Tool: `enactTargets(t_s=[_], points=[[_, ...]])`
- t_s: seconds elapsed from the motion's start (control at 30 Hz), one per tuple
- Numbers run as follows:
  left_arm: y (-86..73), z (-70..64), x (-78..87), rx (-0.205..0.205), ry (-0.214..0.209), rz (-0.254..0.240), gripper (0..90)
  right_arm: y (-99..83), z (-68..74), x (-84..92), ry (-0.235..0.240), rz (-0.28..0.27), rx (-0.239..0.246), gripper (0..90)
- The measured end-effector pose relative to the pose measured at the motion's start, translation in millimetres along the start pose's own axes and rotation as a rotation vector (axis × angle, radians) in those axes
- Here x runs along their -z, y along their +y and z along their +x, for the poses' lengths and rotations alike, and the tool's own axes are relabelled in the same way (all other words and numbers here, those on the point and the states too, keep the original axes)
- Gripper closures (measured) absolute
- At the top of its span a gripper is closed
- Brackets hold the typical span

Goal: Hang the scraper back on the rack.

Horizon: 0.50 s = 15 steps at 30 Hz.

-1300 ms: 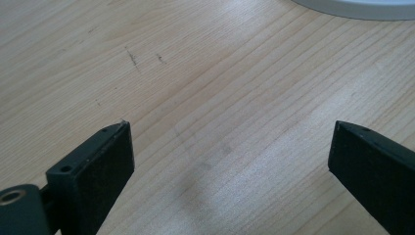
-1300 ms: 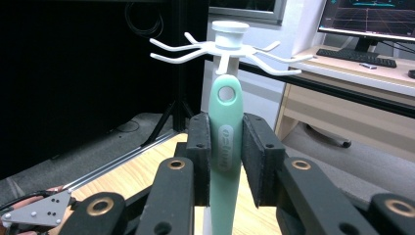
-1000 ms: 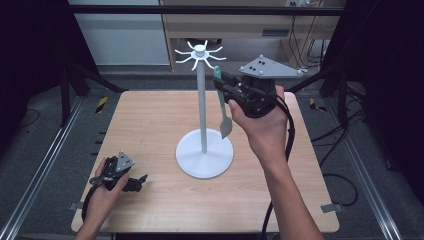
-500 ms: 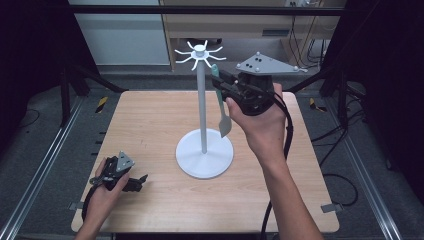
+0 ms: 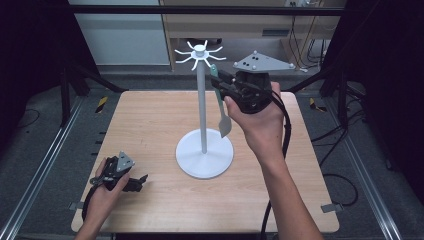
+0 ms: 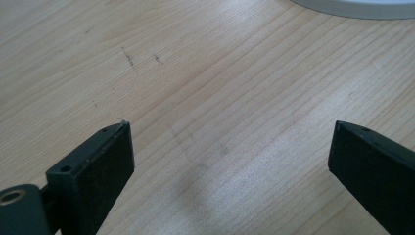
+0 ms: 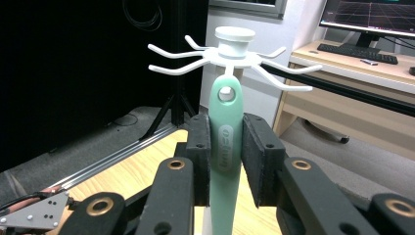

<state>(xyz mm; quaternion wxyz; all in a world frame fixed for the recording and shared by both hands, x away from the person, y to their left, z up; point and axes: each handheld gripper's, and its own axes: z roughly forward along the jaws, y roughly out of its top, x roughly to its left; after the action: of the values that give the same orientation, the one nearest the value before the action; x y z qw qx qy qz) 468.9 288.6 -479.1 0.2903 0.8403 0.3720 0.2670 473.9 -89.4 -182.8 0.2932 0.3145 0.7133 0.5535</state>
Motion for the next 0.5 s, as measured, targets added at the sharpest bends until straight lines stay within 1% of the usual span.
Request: enactTargets(t_s=[0.3, 0.5], points=[[0.4, -1.4, -0.7, -0.004, -0.001, 0.001, 2.9, -0.6, 0.5, -2.6, 0.006, 0.005, -0.001, 74.4], [0.2, -0.9, -0.7, -0.002, -0.001, 0.001, 2.9, 0.0, 1.0, -4.4, -0.001, 0.012, -0.004, 74.3]])
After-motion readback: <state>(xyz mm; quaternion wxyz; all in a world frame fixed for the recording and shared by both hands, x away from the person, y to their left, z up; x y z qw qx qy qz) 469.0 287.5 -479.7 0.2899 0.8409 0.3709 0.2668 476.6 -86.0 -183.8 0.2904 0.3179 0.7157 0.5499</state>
